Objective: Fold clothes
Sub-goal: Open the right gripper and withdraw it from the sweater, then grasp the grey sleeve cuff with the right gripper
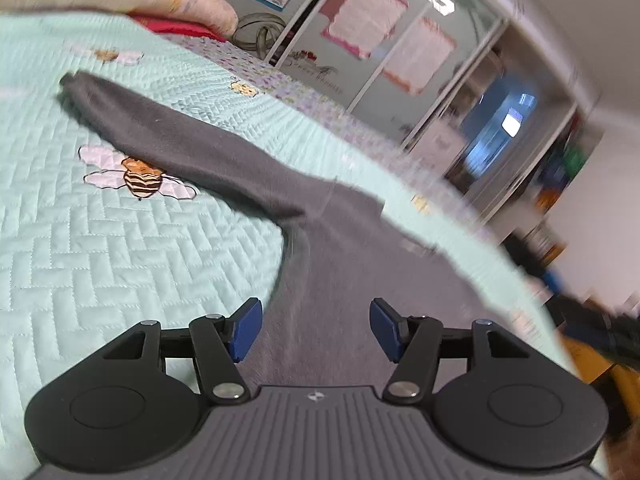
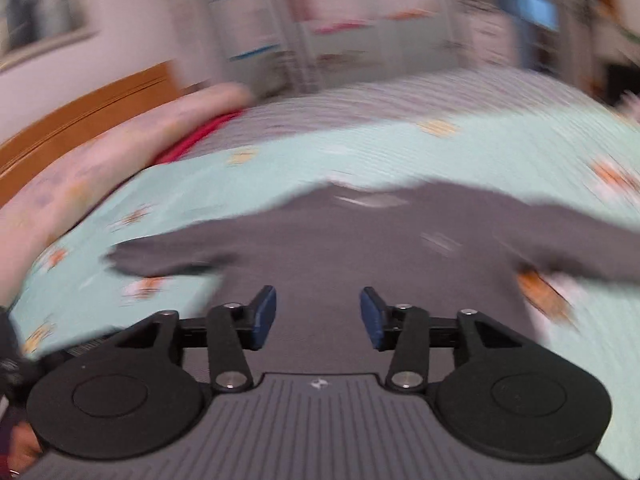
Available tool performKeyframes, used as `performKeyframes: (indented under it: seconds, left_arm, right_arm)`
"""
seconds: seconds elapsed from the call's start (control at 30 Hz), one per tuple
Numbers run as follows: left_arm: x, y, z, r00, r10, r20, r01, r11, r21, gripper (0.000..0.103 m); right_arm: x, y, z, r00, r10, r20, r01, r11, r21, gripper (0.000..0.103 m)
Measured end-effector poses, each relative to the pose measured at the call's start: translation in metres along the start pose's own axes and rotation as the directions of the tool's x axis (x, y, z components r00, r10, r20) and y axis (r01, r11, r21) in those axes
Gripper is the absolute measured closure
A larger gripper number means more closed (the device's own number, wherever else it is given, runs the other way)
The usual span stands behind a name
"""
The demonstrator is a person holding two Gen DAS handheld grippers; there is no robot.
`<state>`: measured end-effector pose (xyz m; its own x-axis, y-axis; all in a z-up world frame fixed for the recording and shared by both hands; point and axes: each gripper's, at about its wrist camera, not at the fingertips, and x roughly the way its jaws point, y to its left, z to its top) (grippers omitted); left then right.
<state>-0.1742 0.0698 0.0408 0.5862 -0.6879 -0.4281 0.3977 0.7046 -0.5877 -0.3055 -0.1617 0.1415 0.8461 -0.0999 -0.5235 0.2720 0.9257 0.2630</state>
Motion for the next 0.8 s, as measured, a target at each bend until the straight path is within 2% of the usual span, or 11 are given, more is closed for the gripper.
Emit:
performKeyframes:
  seconds: [0.1, 0.23, 0.3, 0.4, 0.47, 0.57, 0.63, 0.73, 0.8]
  left_arm:
    - [-0.004, 0.028, 0.016, 0.998, -0.059, 0.024, 0.061, 0.994, -0.093, 0.040]
    - [-0.007, 0.066, 0.028, 0.998, -0.035, 0.044, 0.043, 0.982, -0.186, 0.040]
    - [-0.006, 0.087, 0.030, 0.997, -0.068, 0.048, 0.079, 0.956, -0.282, 0.040]
    - [-0.005, 0.107, 0.027, 0.986, -0.159, 0.058, 0.168, 0.891, -0.422, 0.040]
    - [-0.005, 0.115, 0.028, 0.980, -0.186, 0.066, 0.195, 0.856, -0.479, 0.040]
    - [-0.005, 0.122, 0.029, 0.985, -0.161, 0.060, 0.169, 0.844, -0.510, 0.040]
    - [-0.004, 0.129, 0.027, 0.990, -0.133, 0.048, 0.137, 0.829, -0.543, 0.039]
    - [0.001, 0.140, 0.025, 0.990, -0.141, 0.030, 0.131, 0.793, -0.595, 0.040]
    - [0.002, 0.141, 0.029, 0.990, -0.140, 0.027, 0.129, 0.798, -0.589, 0.040]
  right_arm:
    - [0.033, 0.068, 0.043, 0.994, 0.102, -0.026, -0.105, 0.989, -0.105, 0.055]
    - [0.085, 0.159, 0.080, 0.985, 0.158, -0.064, -0.170, 0.948, -0.271, 0.054]
    - [0.112, 0.199, 0.090, 0.979, 0.185, -0.088, -0.204, 0.918, -0.341, 0.049]
    - [0.160, 0.268, 0.098, 0.968, 0.213, -0.130, -0.249, 0.853, -0.459, 0.047]
    - [0.193, 0.310, 0.095, 0.964, 0.208, -0.167, -0.266, 0.775, -0.573, 0.047]
    - [0.246, 0.362, 0.072, 0.959, 0.180, -0.219, -0.283, 0.640, -0.714, 0.047]
    - [0.277, 0.382, 0.056, 0.950, 0.156, -0.272, -0.310, 0.596, -0.741, 0.047]
    - [0.319, 0.405, 0.038, 0.926, 0.126, -0.357, -0.364, 0.558, -0.746, 0.047]
    - [0.339, 0.416, 0.027, 0.920, 0.100, -0.378, -0.369, 0.542, -0.755, 0.047]
